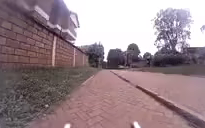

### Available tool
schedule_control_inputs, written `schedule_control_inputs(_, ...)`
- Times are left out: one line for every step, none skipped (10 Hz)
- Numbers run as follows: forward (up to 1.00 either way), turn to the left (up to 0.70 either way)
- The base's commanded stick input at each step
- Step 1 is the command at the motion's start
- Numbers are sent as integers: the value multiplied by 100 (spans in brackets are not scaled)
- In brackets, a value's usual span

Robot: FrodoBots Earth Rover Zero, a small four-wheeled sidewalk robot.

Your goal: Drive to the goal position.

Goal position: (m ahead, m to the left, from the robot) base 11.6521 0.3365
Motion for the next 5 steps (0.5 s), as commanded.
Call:
schedule_control_inputs(50, 0)
schedule_control_inputs(50, 0)
schedule_control_inputs(50, 0)
schedule_control_inputs(50, 0)
schedule_control_inputs(50, 0)
